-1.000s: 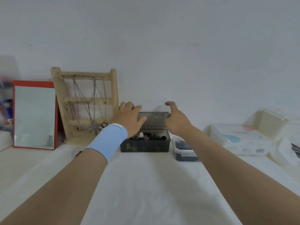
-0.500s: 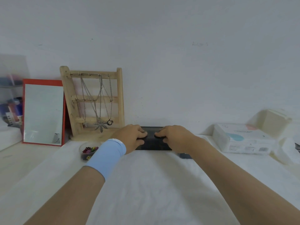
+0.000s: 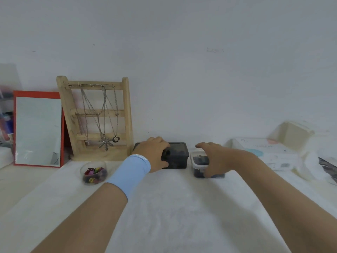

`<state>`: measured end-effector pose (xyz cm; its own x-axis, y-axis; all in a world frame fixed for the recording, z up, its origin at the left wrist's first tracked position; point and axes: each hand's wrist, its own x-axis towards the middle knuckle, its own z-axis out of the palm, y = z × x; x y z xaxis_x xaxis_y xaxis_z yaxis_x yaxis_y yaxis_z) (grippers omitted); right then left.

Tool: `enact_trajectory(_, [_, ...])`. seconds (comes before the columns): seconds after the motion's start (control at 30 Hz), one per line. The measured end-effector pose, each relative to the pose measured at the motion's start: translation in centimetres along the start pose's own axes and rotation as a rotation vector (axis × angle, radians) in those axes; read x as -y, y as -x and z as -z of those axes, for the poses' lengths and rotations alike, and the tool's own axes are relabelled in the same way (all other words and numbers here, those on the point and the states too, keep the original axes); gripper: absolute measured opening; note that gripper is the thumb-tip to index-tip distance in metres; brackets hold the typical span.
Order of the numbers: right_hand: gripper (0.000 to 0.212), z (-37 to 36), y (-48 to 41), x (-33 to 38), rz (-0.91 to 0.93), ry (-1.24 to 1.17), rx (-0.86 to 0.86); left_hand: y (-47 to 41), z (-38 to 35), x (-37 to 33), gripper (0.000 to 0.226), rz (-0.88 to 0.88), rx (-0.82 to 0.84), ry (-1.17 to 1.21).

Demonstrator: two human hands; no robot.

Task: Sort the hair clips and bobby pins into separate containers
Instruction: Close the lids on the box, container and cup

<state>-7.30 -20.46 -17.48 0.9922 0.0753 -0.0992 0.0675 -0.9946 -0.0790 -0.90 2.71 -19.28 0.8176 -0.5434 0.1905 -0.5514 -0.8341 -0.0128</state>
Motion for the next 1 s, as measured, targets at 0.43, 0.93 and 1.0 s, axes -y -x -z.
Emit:
enact_trajectory(0.43, [0.071, -1.1, -4.1, -2.8, 0.032, -0.106, -0.156, -2.8, -0.7, 0.2, 0.056, -0.010, 0.021, 0.004])
enact_trajectory(0.93, [0.082, -0.4, -3.5, 1.5, -0.022, 0.240, -0.224, -1.0, -0.6, 0.8, 0.057, 0.004, -0.038, 0.124])
enact_trajectory(1.0, [0.076, 0.6, -2.7, 4.0, 0.060, 0.175, -0.315, 0.6, 0.4, 2.0, 0.043, 0.046, -0.088, 0.149])
